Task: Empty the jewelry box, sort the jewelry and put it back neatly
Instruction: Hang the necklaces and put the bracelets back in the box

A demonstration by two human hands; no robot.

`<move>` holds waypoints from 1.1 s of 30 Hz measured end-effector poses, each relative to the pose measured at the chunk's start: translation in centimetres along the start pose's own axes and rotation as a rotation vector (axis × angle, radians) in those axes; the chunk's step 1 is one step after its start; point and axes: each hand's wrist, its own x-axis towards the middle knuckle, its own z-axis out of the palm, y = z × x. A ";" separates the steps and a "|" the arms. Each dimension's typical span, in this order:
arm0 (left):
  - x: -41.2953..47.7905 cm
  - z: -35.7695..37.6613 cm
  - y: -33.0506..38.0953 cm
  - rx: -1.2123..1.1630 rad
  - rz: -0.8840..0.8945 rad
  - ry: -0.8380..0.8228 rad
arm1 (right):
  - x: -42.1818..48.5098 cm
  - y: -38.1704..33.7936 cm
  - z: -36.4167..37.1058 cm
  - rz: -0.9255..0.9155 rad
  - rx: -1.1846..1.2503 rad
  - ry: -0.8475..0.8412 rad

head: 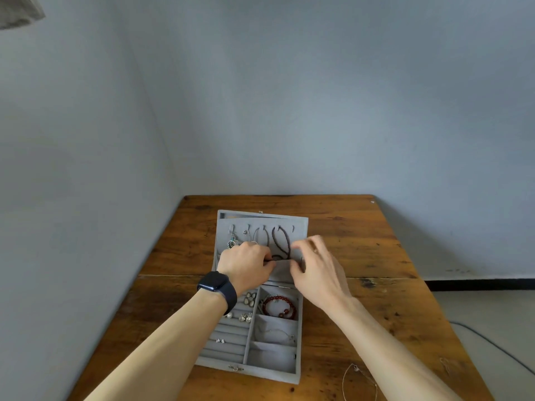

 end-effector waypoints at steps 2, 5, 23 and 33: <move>-0.5 -0.3 0.0 -0.002 0.018 0.004 | -1.8 -0.3 0.2 0.124 0.046 0.032; -1.0 -0.5 -0.1 0.027 0.033 0.008 | -4.9 -1.1 1.1 0.257 0.065 -0.070; -2.5 -3.0 -6.6 -0.625 -0.407 0.392 | -8.8 -2.2 3.8 0.213 0.090 -0.042; -2.8 -1.8 -10.5 -0.894 -0.502 0.223 | -9.6 -4.6 4.7 0.189 0.122 -0.004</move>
